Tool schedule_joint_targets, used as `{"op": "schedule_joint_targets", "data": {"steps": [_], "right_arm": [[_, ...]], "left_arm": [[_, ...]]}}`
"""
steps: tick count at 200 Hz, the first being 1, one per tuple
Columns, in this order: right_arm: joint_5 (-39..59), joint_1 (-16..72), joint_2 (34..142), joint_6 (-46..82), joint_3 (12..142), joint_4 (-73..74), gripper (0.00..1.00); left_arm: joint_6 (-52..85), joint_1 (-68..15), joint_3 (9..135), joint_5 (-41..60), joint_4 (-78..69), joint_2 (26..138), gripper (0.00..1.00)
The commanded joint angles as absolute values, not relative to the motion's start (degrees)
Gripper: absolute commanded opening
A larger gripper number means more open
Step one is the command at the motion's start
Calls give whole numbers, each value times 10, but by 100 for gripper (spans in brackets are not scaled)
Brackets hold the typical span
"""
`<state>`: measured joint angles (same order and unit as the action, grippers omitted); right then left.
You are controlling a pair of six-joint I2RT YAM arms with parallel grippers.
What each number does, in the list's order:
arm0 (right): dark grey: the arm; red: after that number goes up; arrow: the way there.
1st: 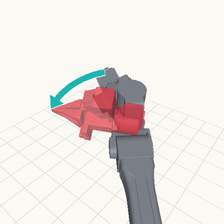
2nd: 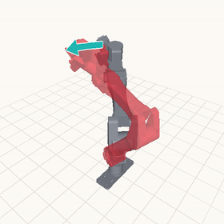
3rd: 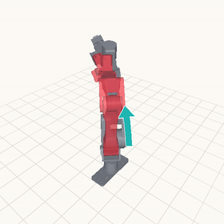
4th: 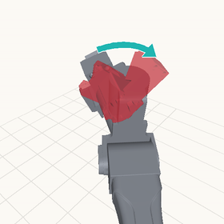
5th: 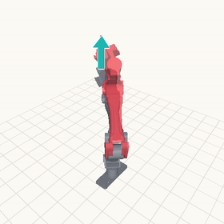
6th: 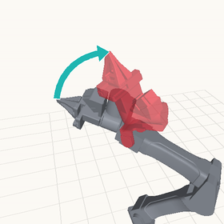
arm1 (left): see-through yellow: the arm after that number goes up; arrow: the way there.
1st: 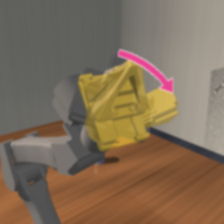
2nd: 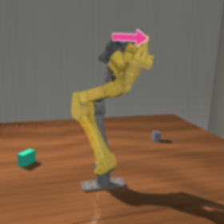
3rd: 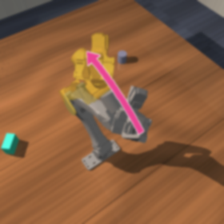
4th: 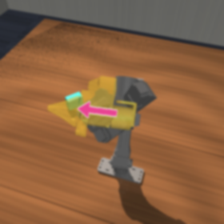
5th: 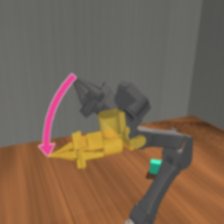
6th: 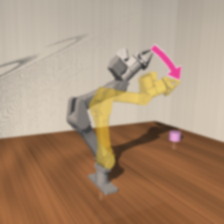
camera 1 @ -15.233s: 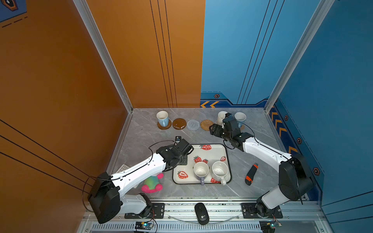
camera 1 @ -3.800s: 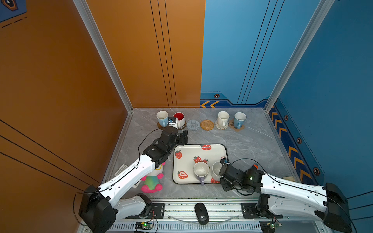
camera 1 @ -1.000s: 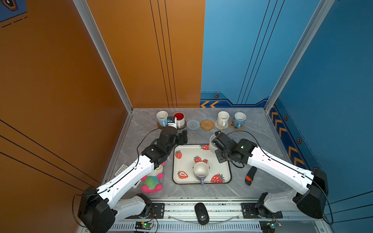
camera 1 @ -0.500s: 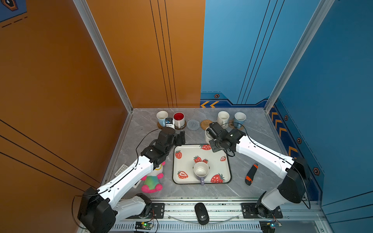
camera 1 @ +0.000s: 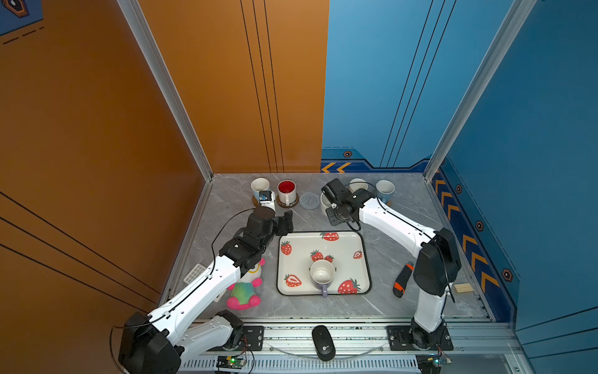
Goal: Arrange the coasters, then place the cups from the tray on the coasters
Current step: 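Carry the speckled mug with the right gripper toward the woven rattan coaster, then lower the speckled mug onto the woven rattan coaster with the right gripper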
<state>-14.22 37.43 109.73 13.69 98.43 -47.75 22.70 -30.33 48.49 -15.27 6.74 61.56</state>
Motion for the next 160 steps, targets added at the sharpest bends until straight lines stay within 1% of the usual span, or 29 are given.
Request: {"op": "schedule_joint_targets", "data": {"steps": [1,66,160], "right_arm": [[-138,360,1119,129,1047,-447,0],[-112,331,1207,140,1137,-448,0],[-79,286,1281,153,1218,-463,0]], "left_arm": [[224,-290,471,-151,55,602,84],[225,-279,472,-140,56,604,84],[229,-273,480,-127,51,620,84]]}}
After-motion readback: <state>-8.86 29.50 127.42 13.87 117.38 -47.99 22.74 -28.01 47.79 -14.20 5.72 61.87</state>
